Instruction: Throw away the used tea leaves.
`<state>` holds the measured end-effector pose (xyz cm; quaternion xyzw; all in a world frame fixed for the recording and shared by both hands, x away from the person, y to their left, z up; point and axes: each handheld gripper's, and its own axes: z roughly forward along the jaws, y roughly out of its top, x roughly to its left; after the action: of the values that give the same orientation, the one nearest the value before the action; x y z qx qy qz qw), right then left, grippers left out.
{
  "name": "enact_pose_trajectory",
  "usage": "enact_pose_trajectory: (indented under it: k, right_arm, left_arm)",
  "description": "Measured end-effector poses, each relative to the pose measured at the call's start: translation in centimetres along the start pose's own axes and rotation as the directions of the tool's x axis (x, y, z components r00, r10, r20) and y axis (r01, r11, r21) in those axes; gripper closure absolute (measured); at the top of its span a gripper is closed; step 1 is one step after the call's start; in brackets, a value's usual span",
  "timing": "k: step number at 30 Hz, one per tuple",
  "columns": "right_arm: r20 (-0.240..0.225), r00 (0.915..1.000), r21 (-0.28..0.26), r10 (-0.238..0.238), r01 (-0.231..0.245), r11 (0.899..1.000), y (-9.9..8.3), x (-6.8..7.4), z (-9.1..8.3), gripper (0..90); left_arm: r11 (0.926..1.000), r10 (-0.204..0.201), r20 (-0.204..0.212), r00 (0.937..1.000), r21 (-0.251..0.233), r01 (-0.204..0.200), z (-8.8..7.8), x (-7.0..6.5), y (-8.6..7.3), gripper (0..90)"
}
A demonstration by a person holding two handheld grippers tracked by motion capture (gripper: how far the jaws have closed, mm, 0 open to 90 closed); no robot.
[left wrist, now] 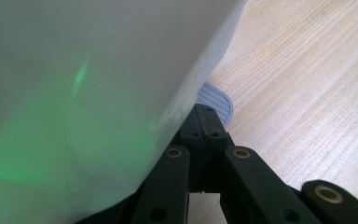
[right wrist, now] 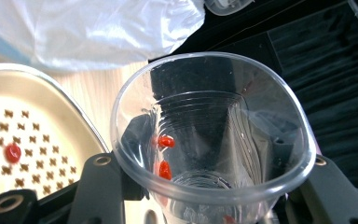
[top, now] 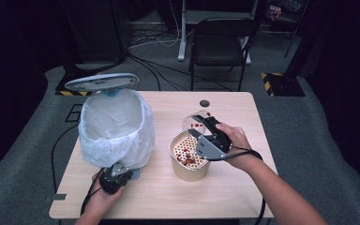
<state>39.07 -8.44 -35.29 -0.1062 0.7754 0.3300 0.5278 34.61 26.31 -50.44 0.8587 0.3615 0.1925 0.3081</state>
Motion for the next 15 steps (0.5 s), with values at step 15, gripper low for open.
enact_pose_trajectory:
  k: [15]
  right_arm:
    - [-0.204,0.8423,-0.052,0.499,-0.518,0.854,-1.2,-2.8,0.2,48.0]
  left_arm:
    - [1.0,0.0,0.0,1.0,0.0,0.0,0.0,0.0,0.0,90.0]
